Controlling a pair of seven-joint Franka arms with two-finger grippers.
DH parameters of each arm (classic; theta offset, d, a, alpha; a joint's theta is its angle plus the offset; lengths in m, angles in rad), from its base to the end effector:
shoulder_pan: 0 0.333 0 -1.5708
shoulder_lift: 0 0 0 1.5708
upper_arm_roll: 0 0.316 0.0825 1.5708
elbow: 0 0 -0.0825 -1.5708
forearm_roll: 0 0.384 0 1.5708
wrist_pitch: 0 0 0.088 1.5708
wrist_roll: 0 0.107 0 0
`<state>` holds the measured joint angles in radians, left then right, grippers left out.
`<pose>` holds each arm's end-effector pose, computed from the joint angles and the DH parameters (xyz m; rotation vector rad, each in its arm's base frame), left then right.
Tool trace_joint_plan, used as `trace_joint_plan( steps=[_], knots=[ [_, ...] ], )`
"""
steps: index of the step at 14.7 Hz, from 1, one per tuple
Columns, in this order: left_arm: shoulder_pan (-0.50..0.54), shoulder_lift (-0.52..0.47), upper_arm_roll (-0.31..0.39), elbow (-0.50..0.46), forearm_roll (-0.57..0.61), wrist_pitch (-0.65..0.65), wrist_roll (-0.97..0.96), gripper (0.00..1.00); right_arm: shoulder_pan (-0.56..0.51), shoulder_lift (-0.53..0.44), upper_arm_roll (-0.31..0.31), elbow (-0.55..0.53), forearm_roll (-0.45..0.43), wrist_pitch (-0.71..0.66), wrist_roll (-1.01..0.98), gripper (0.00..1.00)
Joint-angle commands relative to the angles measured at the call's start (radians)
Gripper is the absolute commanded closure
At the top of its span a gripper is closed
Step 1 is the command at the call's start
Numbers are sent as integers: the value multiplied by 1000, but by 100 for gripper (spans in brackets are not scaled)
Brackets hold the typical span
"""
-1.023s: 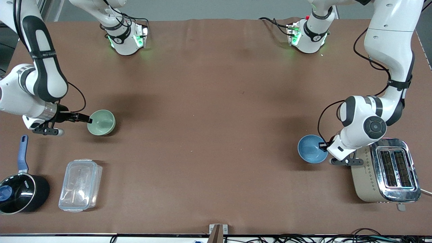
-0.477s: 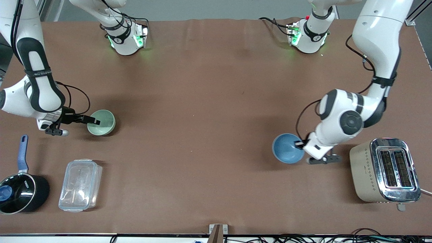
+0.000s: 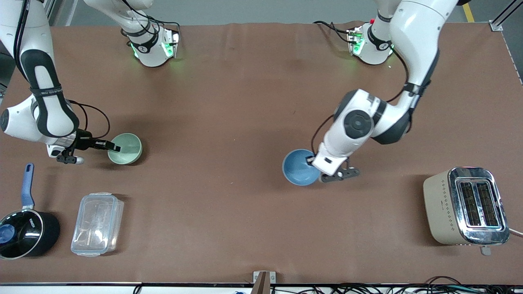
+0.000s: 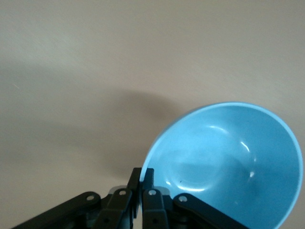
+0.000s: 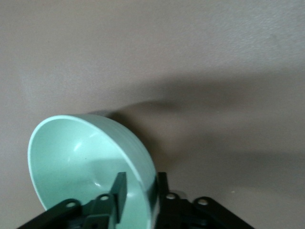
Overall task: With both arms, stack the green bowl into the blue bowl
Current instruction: 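Slide the blue bowl with the left gripper while the right gripper lifts the green bowl, then carry the green bowl over the blue bowl and tip it in with the right gripper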
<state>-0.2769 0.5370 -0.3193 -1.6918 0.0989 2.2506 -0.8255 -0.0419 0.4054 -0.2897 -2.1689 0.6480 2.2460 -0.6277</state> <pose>0.5757 -0.3583 0.3030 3.0288 0.3270 -0.0228 0.5074 -0.1607 0.1918 -2.7149 0.2511 0.1311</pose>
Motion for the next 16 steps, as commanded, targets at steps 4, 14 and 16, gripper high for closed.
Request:
trace_joint_plan(
  steps=[4, 14, 16],
  knots=[
    [-146, 115, 17, 107, 18, 12, -173, 100, 4, -210, -71, -17, -2, -132, -12, 100],
    [-246, 193, 16, 110, 50, 185, -294, 100, 22, -444, 173, 38, -286, -229, 472, 100],
    [-272, 205, 16, 123, 50, 193, -320, 100, 22, -439, 263, 38, -288, -185, 571, 100]
  ],
)
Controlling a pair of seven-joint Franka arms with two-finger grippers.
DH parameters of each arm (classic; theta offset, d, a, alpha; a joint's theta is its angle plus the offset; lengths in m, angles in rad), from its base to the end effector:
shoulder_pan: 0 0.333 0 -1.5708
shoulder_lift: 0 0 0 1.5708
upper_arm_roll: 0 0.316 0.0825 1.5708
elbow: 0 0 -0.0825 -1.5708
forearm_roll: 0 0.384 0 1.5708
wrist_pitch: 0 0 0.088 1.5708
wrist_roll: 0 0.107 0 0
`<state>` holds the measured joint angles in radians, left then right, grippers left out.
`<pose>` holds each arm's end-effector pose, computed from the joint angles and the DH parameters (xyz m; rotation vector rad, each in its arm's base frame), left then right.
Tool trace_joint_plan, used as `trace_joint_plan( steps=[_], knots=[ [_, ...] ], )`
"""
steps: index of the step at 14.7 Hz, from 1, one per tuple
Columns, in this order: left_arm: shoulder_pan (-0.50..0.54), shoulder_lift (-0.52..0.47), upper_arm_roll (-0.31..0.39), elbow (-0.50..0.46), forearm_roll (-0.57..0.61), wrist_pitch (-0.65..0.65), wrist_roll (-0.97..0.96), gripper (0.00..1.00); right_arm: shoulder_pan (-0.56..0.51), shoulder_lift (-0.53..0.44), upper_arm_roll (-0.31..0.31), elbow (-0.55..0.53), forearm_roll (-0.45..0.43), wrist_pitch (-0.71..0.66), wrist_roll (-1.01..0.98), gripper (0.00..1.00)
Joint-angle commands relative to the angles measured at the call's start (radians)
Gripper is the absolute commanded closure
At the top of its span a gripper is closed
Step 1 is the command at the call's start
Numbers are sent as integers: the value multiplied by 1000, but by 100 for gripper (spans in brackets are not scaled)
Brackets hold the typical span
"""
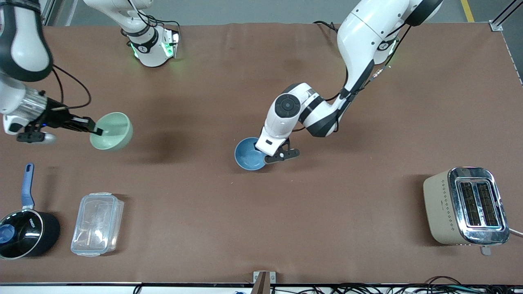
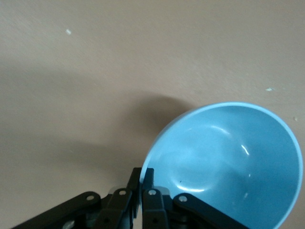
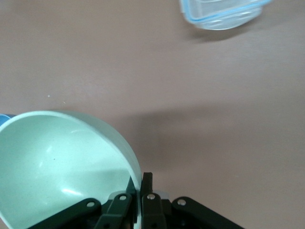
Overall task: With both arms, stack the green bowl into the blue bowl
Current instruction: 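Carry the green bowl over the blue bowl and tip it in with the right gripper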
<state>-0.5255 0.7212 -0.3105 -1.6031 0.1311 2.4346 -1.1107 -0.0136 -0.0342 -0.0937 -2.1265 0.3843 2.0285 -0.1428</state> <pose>0.4993 -0.5037 0.2357 2.9339 0.3967 -0.0067 0.5280 -0.0356 0.4231 -2.7868 0.2052 0.0286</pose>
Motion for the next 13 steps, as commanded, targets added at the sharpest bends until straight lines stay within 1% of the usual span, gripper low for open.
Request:
trace_joint_plan(
  steps=[1, 3, 4, 5, 6, 7, 8, 9, 10, 11, 12, 13],
  knots=[
    [-25, 30, 7, 35, 15, 9, -38, 100, -5, 7, 118, -4, -24, 79, 142, 100],
    [-40, 55, 7, 66, 13, 9, -70, 99, -5, 11, 211, -6, -25, 142, 256, 100],
    [-51, 73, 7, 86, 15, 9, -87, 96, 1, 26, 263, -6, -25, 166, 334, 100],
    [-54, 89, 7, 103, 15, 9, -90, 89, 4, 46, 322, -6, -25, 203, 413, 100],
    [-53, 96, 7, 110, 15, 9, -90, 82, 6, 72, 374, -6, -44, 249, 490, 100],
    [-53, 98, 7, 112, 15, 9, -90, 59, 7, 112, 421, -4, -83, 303, 562, 100],
    [-51, 96, 8, 114, 16, 9, -90, 17, 17, 150, 472, -3, -119, 356, 639, 100],
    [-45, 81, 10, 115, 19, 1, -89, 0, 17, 184, 511, -1, -169, 402, 717, 100],
    [-35, 42, 11, 118, 19, -11, -89, 0, 20, 212, 538, 11, -239, 421, 798, 100],
    [-19, -1, 30, 121, 19, -49, -87, 0, 20, 240, 563, 26, -301, 421, 863, 100],
    [-5, -52, 50, 130, 21, -115, -78, 0, 21, 263, 592, 37, -350, 423, 934, 100],
    [16, -90, 68, 162, 22, -193, -64, 0, 24, 292, 615, 55, -387, 423, 986, 100]
  ],
)
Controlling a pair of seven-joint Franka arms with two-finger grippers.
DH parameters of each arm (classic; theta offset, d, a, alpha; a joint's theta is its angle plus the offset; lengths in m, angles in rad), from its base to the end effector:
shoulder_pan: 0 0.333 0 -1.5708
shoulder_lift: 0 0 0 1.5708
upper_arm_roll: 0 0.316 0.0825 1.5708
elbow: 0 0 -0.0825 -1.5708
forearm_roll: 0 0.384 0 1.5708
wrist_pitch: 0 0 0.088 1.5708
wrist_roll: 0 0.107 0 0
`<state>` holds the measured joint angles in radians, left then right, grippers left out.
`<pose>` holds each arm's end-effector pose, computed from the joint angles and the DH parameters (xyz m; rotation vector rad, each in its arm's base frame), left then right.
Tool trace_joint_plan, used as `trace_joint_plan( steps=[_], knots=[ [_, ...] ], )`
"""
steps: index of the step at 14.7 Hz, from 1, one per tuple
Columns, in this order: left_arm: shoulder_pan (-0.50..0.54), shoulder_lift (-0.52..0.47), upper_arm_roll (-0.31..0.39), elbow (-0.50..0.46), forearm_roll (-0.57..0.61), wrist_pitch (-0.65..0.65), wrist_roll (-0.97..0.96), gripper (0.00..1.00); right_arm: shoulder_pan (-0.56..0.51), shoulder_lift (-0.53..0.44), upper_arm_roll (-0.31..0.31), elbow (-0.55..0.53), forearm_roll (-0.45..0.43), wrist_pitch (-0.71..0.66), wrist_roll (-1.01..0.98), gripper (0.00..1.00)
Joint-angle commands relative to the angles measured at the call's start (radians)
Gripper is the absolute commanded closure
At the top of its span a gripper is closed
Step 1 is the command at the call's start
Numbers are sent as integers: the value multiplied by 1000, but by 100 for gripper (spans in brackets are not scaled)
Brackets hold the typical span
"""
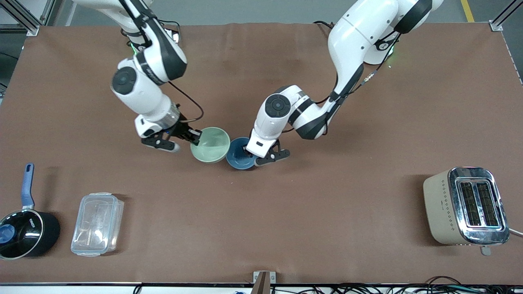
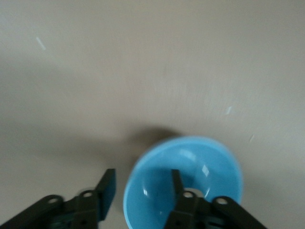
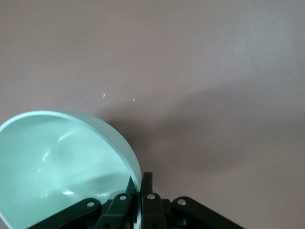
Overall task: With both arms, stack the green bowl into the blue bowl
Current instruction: 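Carry the green bowl over the blue bowl and tip it in with the right gripper, then open the left gripper and raise it away from the blue bowl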
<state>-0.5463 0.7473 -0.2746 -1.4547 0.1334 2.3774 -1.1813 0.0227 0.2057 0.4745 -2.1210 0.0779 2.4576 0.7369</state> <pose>0.5353 -0.5120 0.2736 2.8800 0.5274 0.0676 0.5147 0.2728 0.3404 -2.8987 0.4562 -0.0566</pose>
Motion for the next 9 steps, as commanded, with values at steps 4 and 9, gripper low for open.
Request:
trace_joint_plan(
  steps=[4, 9],
  knots=[
    [198, -250, 45, 62, 20, -326, 283, 0, 9, 179, 98, 119, -225, -5, 260, 99],
    [412, -406, 43, 62, 20, -461, 595, 0, 17, 331, 134, 200, -463, -5, 507, 98]
  ],
)
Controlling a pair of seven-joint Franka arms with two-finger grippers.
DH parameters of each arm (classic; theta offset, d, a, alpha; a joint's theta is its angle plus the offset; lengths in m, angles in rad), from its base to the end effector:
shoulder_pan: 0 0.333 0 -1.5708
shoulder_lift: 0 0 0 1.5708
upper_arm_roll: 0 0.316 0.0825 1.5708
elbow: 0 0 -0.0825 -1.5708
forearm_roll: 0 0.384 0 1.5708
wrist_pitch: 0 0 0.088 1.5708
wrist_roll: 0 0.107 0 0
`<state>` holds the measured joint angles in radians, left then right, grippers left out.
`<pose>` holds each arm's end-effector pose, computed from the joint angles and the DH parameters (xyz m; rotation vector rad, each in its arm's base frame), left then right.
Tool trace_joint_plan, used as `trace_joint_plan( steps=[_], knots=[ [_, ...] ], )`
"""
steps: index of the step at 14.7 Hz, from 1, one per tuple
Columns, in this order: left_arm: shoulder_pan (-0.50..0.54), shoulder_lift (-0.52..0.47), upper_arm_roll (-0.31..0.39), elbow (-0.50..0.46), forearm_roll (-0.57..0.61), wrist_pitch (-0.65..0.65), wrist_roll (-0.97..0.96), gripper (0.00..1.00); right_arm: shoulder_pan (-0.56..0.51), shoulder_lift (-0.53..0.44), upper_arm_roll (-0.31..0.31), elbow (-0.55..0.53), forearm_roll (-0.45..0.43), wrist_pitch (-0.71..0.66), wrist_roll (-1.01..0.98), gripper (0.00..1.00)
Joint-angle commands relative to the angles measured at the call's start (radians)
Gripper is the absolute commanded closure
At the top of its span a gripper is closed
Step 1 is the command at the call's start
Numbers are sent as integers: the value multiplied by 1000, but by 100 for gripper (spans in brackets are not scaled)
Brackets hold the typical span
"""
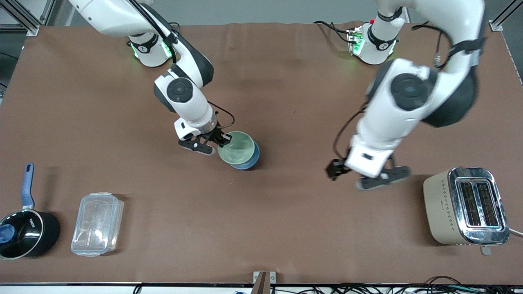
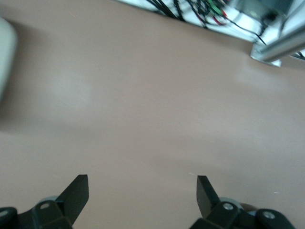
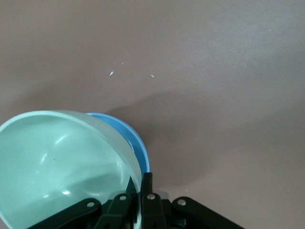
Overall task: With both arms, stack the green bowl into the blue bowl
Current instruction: 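Open the left gripper and raise it away from the blue bowl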
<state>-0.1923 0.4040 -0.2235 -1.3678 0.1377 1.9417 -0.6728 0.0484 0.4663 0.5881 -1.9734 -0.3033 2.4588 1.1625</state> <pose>0.6513 -0.2471 0.5102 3.0538 0.3743 0.2746 0.5105 0.3559 0.2780 -2.9713 0.5456 -0.0552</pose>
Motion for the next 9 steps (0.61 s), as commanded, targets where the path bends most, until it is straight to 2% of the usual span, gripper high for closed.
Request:
trace_joint_plan(
  steps=[1, 4, 7, 8, 9],
  knots=[
    [92, -83, -11, -25, 13, -35, 154, 0, -7, 86, 21, 59, -88, -6, 86, 98],
    [163, -169, -19, -27, 0, -107, 309, 0, -4, 94, 41, 51, -82, -17, 88, 97],
    [204, -243, -19, -27, -12, -258, 471, 0, -4, 101, 55, 47, -80, -23, 88, 94],
    [239, -261, -20, -27, -56, -294, 524, 0, -5, 103, 53, 47, -80, -21, 86, 90],
    [261, -290, -20, -33, -93, -321, 551, 0, -11, 106, 55, 47, -80, -21, 86, 80]
  ],
)
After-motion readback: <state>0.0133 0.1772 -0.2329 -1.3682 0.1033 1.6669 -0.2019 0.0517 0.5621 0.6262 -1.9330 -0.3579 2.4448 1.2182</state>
